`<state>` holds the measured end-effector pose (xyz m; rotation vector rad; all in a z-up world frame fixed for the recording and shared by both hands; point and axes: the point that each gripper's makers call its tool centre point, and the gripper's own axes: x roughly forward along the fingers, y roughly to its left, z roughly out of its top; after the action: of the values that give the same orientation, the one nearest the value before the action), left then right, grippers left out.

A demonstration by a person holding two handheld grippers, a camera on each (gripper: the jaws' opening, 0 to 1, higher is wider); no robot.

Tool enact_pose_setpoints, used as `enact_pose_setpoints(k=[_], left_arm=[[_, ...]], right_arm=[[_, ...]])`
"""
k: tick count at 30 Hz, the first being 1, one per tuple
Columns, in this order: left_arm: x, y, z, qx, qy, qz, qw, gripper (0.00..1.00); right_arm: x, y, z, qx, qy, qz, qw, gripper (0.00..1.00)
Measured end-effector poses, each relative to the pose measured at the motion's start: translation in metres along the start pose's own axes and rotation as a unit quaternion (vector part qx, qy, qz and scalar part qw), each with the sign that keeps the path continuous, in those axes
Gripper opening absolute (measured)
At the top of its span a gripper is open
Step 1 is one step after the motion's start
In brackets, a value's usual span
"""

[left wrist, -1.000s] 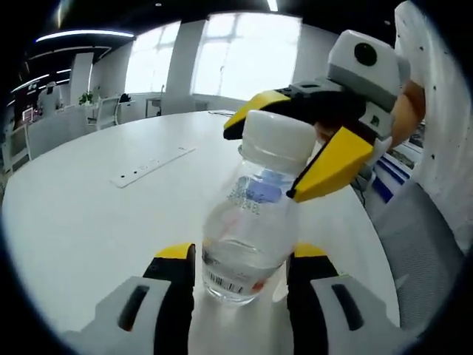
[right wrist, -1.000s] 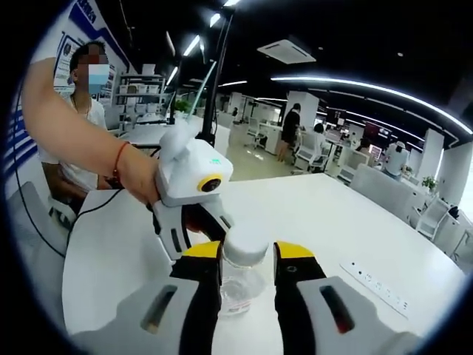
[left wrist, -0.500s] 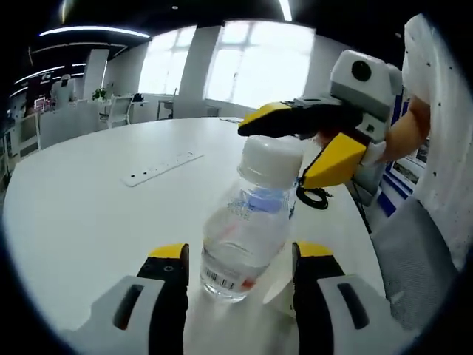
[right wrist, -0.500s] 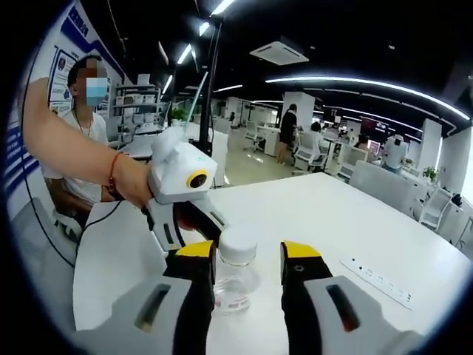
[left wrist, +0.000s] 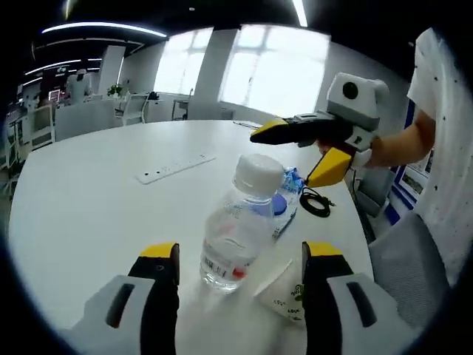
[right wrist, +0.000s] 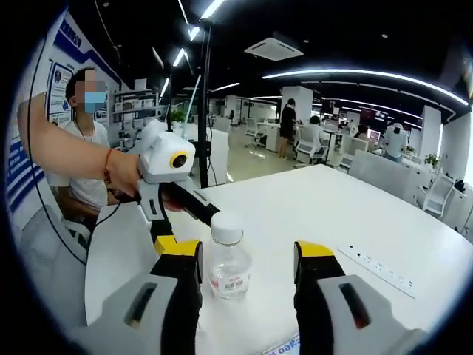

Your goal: Arrange the tabletop items into an orderly group along one side of the table until the central work area is clear of visible clutter.

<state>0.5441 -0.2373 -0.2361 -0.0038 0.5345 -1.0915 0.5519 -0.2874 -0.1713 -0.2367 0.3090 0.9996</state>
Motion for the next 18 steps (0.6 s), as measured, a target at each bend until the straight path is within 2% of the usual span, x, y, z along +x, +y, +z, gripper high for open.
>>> enact_pose_setpoints(k=[4,13,18], left_arm=[[-0.006,-0.002,0.001,-0.019,0.000,0.012,0.9997,0.74],[-0.023,-0.012,0.007,-0.024,-0.007,0.031,0.9992,0.76],[-0.032,-0.018,0.009,-0.030,-0.013,0.043,0.9985,0.76]], right_arm=[[-0.005,-0.002,-0.007,0.002,0.011,0.007,0.9999,0.54],[-0.020,-0.001,-0.023,0.007,0.033,0.038,0.9987,0.61],[-0.029,0.000,-0.029,0.020,0.041,0.052,0.9976,0.60]])
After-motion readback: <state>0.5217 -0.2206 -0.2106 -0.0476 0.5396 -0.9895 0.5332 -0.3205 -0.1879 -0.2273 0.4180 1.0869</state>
